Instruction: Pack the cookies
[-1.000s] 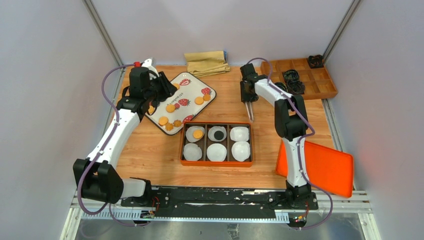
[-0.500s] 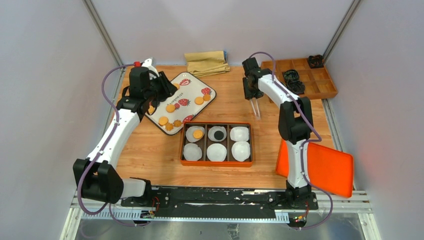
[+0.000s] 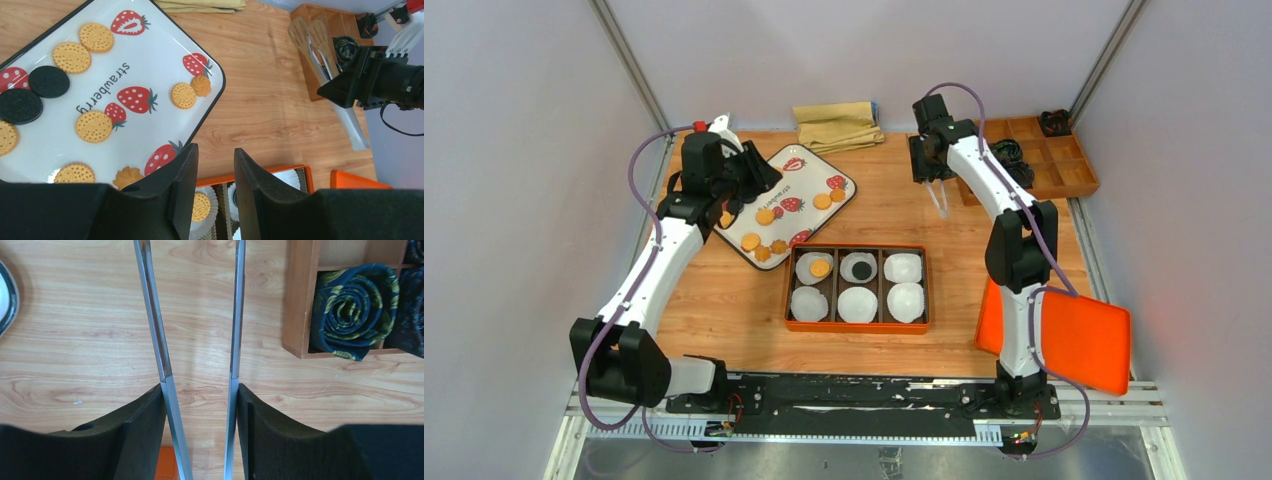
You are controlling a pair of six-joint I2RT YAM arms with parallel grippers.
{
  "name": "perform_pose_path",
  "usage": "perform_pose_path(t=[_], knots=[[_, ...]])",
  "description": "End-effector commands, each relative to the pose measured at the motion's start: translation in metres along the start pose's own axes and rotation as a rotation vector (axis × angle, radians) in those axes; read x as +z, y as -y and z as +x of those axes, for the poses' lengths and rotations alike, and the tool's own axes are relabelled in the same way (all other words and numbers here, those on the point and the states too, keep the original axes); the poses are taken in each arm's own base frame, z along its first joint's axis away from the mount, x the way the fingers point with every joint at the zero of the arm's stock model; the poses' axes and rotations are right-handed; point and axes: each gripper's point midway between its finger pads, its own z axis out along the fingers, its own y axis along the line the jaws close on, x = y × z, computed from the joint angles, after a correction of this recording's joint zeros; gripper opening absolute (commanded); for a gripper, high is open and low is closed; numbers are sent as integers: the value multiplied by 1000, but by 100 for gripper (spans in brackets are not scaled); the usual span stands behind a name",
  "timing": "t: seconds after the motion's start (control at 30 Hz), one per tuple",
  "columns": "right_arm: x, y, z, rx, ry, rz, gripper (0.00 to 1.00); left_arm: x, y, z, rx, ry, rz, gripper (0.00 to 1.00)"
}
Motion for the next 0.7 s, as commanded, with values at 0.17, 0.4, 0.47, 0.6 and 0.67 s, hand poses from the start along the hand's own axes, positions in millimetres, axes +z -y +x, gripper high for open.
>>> perform_pose_path(t=[0.17, 0.4, 0.47, 0.6, 0.67], knots=[[5, -7, 13, -36, -85, 0, 57, -6, 20, -15, 8, 37, 69, 39], [6, -9, 14, -29, -89, -6, 60, -5, 19, -13, 8, 29, 71, 39], [4, -8, 13, -25, -85, -6, 60, -5, 19, -13, 9, 29, 70, 39], [0, -8, 16, -15, -88, -10, 60, -5, 19, -13, 9, 28, 70, 39], [-3, -11, 19, -10, -95, -27, 59, -5, 19, -12, 7, 25, 70, 39]])
